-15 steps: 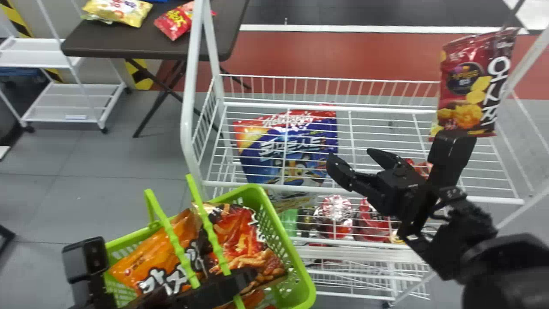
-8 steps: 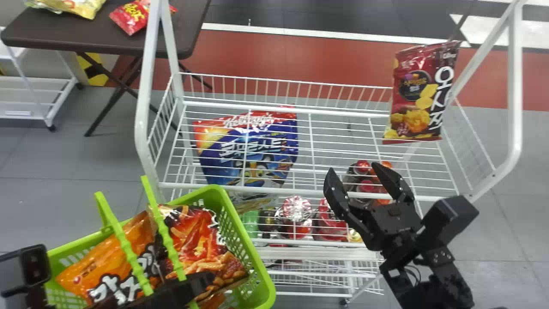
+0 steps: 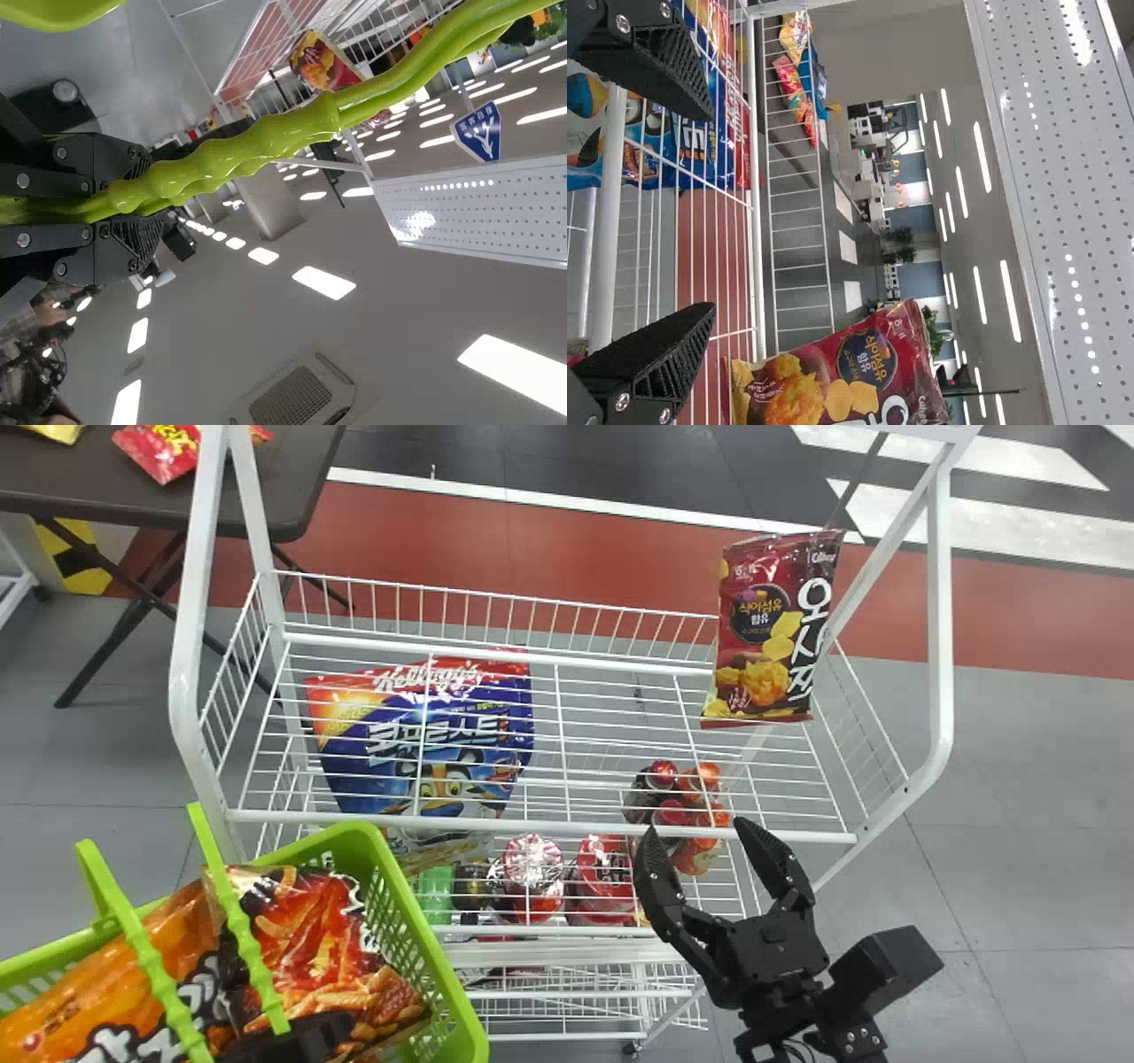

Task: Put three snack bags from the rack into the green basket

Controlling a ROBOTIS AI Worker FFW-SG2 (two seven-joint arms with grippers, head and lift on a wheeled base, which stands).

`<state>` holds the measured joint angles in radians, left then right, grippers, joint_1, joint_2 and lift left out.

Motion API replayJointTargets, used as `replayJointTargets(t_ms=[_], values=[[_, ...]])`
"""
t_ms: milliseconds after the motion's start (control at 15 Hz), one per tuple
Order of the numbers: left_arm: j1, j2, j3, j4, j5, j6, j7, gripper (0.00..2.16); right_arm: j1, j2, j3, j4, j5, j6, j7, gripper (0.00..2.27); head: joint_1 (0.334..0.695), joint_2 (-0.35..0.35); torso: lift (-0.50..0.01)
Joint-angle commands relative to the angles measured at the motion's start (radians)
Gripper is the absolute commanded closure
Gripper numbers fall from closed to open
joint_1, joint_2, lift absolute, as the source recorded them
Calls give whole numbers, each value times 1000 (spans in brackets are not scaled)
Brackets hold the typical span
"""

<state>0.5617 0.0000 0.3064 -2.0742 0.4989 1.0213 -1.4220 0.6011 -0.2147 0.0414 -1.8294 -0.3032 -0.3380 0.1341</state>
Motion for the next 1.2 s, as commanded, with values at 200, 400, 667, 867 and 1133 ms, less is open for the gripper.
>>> replayJointTargets(t_ms=[200, 400, 667, 867, 1133], values=[[13, -3, 3, -15, 0, 3, 0, 2148, 2, -3, 0, 6, -2, -12, -1, 46, 695, -238, 0], [18, -3, 3, -21, 0, 3, 2, 2148, 2, -8, 2, 10, -2, -12, -1, 56, 695, -240, 0], [17, -3, -1, -20, -3, 3, 8, 2148, 0, -9, 2, 21, -4, -12, -1, 60, 695, -245, 0], [17, -3, -3, -20, -3, 3, 8, 2148, -4, -9, 2, 30, -4, -19, -1, 63, 695, -248, 0], [12, -3, -3, -15, -5, 3, 8, 2148, -6, -8, 2, 44, -4, -37, -1, 63, 695, -252, 0]])
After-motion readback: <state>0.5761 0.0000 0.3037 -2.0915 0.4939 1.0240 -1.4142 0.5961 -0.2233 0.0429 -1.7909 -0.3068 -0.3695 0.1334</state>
